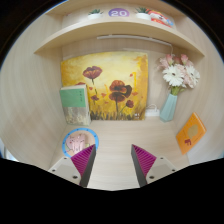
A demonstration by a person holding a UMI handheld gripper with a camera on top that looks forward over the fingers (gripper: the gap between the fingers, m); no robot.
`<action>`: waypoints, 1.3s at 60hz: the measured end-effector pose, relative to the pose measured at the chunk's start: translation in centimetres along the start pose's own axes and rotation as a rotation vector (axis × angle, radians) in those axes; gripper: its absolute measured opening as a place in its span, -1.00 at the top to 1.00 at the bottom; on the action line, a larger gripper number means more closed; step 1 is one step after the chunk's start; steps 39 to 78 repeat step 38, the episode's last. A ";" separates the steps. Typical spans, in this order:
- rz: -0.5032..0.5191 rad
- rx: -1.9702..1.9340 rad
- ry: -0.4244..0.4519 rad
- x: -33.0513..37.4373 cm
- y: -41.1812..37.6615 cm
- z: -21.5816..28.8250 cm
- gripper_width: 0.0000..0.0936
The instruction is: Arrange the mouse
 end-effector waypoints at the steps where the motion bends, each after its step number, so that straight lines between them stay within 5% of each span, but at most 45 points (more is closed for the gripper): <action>1: 0.000 0.002 0.001 0.4 0.3 -0.2 -0.47; 78: 0.033 0.050 -0.020 5.8 6.5 -4.7 -0.48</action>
Point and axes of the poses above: the point between the fingertips, and its own axes, seen from behind it with the camera up: y to the right, z up, x backward, against the way the camera looks, the point moved 7 cm from there along x, backward, against the way the camera looks, and after that the axes turned 10 degrees about z, right-handed, at the moved point
